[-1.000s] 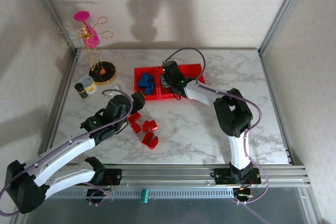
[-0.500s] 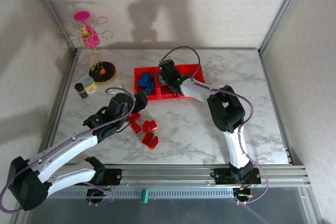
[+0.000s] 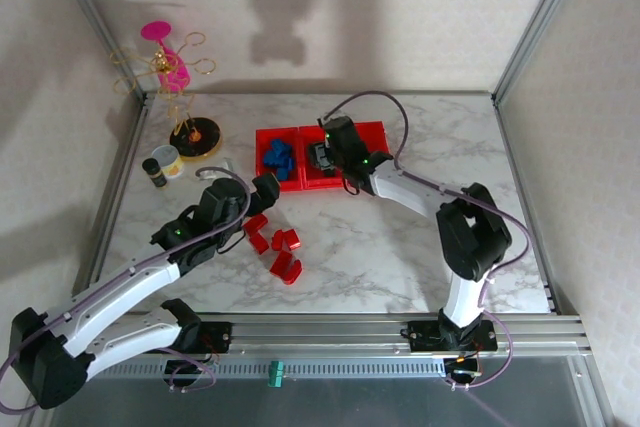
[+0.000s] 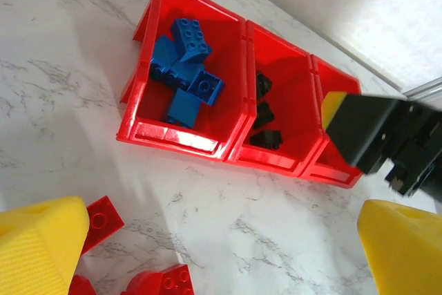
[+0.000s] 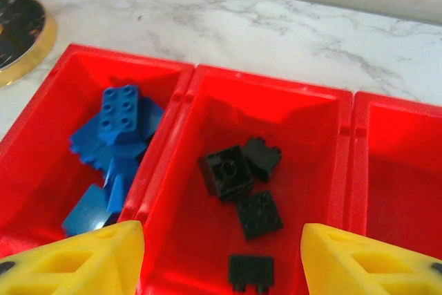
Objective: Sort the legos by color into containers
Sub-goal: Pick up the lego from the center of the table.
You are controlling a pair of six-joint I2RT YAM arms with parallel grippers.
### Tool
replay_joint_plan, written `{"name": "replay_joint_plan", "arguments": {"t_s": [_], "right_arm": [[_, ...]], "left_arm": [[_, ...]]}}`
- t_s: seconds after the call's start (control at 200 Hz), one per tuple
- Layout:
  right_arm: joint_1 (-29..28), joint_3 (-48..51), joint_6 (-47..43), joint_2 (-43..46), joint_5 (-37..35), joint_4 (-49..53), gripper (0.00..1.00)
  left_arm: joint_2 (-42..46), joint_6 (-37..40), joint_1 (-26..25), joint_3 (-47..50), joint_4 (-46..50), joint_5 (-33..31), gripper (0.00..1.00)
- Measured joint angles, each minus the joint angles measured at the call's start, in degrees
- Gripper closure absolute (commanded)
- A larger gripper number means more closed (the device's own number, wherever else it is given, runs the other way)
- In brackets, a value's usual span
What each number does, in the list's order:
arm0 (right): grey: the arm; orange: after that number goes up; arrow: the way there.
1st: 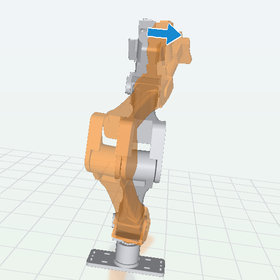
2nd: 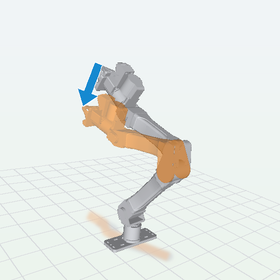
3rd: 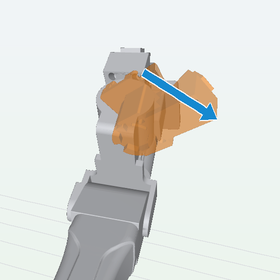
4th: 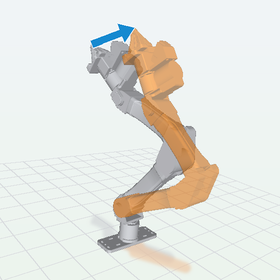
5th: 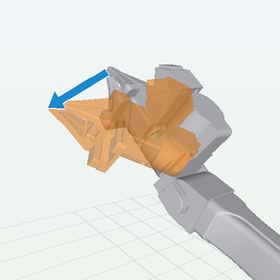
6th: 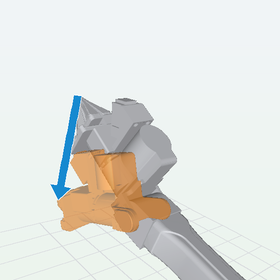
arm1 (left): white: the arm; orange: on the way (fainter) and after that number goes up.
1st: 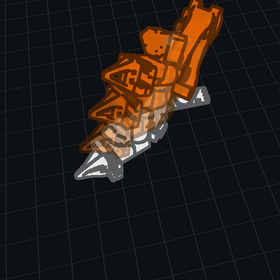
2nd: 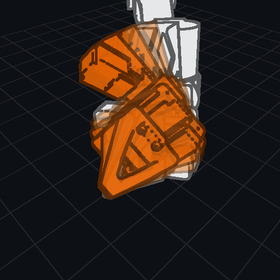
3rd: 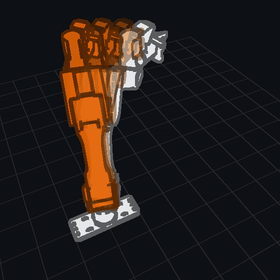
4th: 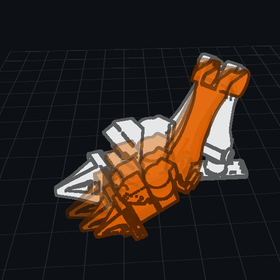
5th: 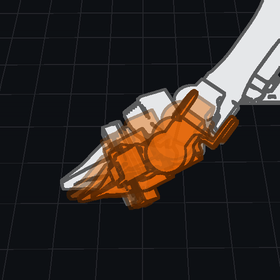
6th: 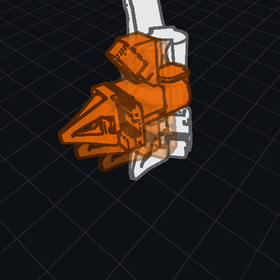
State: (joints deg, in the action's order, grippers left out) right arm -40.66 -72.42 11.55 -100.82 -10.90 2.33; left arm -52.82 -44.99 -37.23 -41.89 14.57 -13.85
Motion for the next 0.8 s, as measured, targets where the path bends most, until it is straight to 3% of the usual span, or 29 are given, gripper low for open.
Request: {"name": "replay_joint_plan", "arguments": {"t_s": [0.526, 0.801], "right_arm": [[-12.2, 15.5, 6.5, 11.6, 3.7, 3.1, 0.24], [-18.5, 21.2, 11.5, 12.2, 5.4, 2.7, 0.21]], "left_arm": [[8.6, -3.5, 0.0, 5.8, 6.1, 0.6, 0.00], [13.6, -6.2, 0.0, 9.2, 10.4, 0.3, 0.00]]}}
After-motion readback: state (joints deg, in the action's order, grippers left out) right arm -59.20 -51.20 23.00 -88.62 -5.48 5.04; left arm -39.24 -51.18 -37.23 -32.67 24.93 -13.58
